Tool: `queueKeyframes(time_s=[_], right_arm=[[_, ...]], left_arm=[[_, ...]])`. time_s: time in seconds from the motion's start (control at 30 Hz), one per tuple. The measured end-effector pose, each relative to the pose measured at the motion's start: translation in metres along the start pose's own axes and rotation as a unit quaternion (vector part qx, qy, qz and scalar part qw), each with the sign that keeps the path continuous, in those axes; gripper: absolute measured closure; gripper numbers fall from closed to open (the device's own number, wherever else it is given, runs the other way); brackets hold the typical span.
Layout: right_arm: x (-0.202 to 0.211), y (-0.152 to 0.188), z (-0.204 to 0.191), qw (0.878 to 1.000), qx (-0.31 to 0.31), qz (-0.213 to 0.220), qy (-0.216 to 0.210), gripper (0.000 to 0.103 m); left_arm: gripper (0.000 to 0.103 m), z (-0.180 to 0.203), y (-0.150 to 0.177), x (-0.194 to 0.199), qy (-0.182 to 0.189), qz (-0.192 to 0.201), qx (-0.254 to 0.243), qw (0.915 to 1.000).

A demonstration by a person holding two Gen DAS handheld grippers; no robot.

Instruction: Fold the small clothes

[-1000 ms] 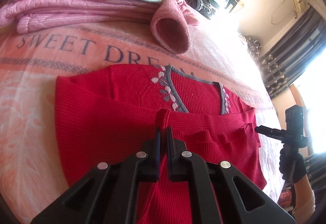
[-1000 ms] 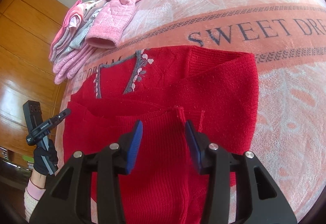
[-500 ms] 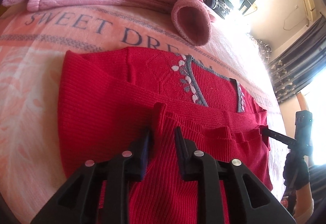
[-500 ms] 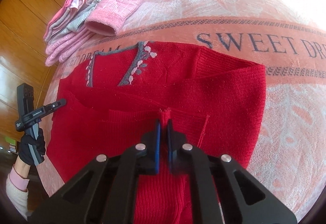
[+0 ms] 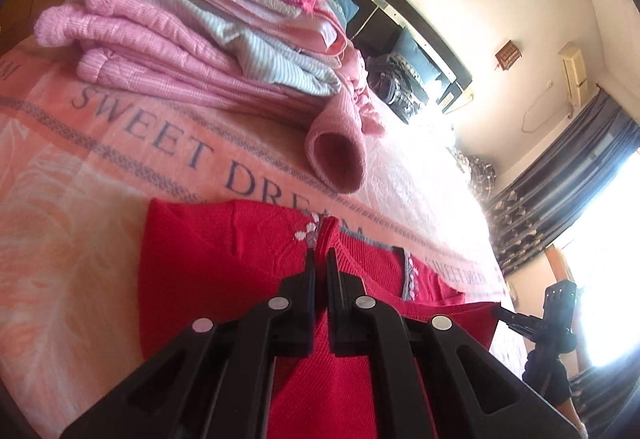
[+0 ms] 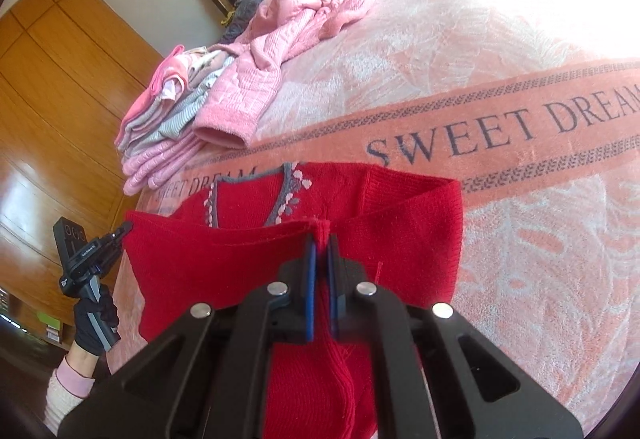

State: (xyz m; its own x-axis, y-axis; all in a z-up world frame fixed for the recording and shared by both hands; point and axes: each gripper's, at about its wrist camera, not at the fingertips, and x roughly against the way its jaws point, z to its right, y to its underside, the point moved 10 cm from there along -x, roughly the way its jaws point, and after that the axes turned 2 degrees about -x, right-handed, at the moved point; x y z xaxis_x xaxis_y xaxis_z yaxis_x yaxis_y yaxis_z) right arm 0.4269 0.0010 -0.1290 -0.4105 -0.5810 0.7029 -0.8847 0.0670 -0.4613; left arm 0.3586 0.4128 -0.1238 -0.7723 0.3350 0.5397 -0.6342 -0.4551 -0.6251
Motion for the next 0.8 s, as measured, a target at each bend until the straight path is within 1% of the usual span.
queueKeyframes(time_s=[0.07,0.17,0.27,0.33,0.43,0.53,0.57,0.6,0.67,0.7,0.73,0.77,0.8], right_arm=[[0.006,-0.016,-0.002,1.0,-0.008,0.019,-0.001,0.1],[0.004,-0.043,-0.006,0.999,-0.008,0.042,0.01,0.1],[-0.016,-0.064,-0.003,0.999,-0.017,0.045,0.024,0.1],[-0.038,-0.07,0.006,0.998,-0.024,0.037,0.038,0.1],[-0.074,-0.064,0.027,0.997,-0.027,0.015,0.075,0.1],[-0.102,-0.05,0.053,0.994,-0.046,-0.008,0.098,0.1],[-0.108,-0.045,0.06,0.993,-0.052,-0.013,0.102,0.099],[-0.113,-0.039,0.066,0.993,-0.055,-0.019,0.107,0.099],[-0.115,-0.034,0.07,0.992,-0.061,-0.016,0.106,0.099],[-0.112,-0.033,0.07,0.992,-0.067,-0.013,0.102,0.097],[-0.108,-0.032,0.067,0.993,-0.071,-0.015,0.097,0.091],[-0.103,-0.031,0.064,0.993,-0.069,-0.019,0.099,0.08],[-0.096,-0.03,0.06,0.992,-0.063,-0.019,0.107,0.074]], left_arm=[[0.099,0.004,-0.011,-0.002,-0.002,0.013,-0.001,0.9999],[0.099,0.008,-0.031,-0.012,-0.002,0.027,-0.007,0.9996],[0.099,-0.001,-0.042,-0.038,-0.023,0.024,-0.01,0.9994],[0.099,-0.014,-0.04,-0.061,-0.05,0.009,-0.018,0.9985],[0.099,-0.037,-0.026,-0.094,-0.081,-0.019,-0.019,0.9964],[0.099,-0.066,-0.004,-0.117,-0.1,-0.048,0.006,0.9938],[0.099,-0.071,0.001,-0.12,-0.091,-0.05,0.022,0.9944],[0.097,-0.075,0.001,-0.119,-0.079,-0.043,0.037,0.9953],[0.096,-0.078,-0.002,-0.113,-0.065,-0.045,0.058,0.9952],[0.095,-0.079,-0.003,-0.108,-0.065,-0.047,0.066,0.9945],[0.09,-0.08,-0.005,-0.102,-0.064,-0.046,0.074,0.9941],[0.078,-0.081,-0.008,-0.093,-0.064,-0.043,0.081,0.9937],[0.075,-0.081,-0.011,-0.081,-0.069,-0.037,0.084,0.9933]])
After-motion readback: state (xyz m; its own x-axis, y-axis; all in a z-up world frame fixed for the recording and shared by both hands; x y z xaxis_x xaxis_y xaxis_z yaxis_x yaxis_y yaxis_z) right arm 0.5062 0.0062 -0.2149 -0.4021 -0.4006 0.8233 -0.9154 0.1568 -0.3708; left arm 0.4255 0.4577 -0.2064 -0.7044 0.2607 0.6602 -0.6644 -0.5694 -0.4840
